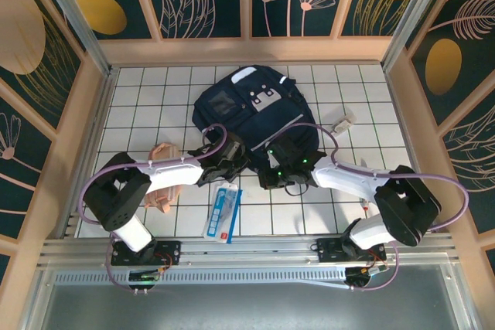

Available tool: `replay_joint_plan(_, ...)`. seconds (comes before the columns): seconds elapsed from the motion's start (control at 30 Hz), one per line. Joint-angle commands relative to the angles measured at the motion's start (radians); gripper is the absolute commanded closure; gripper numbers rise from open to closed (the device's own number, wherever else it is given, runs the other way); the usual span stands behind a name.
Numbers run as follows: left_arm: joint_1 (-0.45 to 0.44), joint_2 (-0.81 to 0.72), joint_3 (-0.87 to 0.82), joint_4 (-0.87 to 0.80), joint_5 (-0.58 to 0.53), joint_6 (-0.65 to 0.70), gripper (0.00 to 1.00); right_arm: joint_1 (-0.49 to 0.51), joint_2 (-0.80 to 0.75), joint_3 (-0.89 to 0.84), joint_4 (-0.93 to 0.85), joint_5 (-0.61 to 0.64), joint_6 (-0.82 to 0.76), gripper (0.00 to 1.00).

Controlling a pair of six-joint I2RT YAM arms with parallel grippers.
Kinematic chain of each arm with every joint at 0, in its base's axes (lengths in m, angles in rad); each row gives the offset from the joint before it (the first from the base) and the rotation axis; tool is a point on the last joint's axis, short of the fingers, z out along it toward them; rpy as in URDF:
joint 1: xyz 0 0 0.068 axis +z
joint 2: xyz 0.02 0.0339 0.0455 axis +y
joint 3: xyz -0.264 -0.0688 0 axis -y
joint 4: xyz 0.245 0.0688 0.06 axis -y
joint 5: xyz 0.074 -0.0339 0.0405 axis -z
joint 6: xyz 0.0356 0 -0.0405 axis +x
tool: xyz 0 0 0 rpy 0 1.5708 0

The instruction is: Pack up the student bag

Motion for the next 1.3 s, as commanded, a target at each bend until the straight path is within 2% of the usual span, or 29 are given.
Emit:
replay_joint_plan(0.0,-0.010,-0.039,0.001,0.024,0.022,-0.009,1.00,-0.009,0.024,0.023,0.036,0.001,-0.049,0.81)
replay_joint_plan(0.23,-0.012,-0.057,-0.033,0.043,0.034,-0.026,1.00,-0.011,0.076,0.038,0.094,-0.013,-0.058,0.76)
replay_joint_plan(0.5,-0.011,-0.075,-0.054,0.052,0.041,-0.053,1.00,-0.006,0.071,0.039,0.156,-0.011,0.002,0.59)
replay_joint_plan(0.57,-0.010,-0.078,-0.050,0.059,0.053,-0.062,1.00,0.015,0.057,0.033,0.171,0.051,0.053,0.53)
replay_joint_plan(0.73,-0.019,-0.086,-0.033,0.091,0.101,-0.075,1.00,0.106,0.051,0.058,0.108,0.371,0.313,0.47)
replay_joint_plan(0.93,-0.036,-0.092,-0.019,0.100,0.135,-0.074,1.00,0.146,0.119,0.161,-0.073,0.629,0.617,0.52)
replay_joint_plan(1.03,-0.038,-0.097,-0.029,0.100,0.139,-0.073,1.00,0.154,0.155,0.199,-0.128,0.656,0.687,0.54)
replay_joint_plan(1.17,-0.038,-0.108,-0.049,0.108,0.134,-0.077,1.00,0.175,0.185,0.247,-0.163,0.664,0.677,0.55)
replay_joint_plan(1.27,-0.038,-0.122,-0.065,0.112,0.121,-0.083,1.00,0.185,0.181,0.290,-0.241,0.679,0.697,0.61)
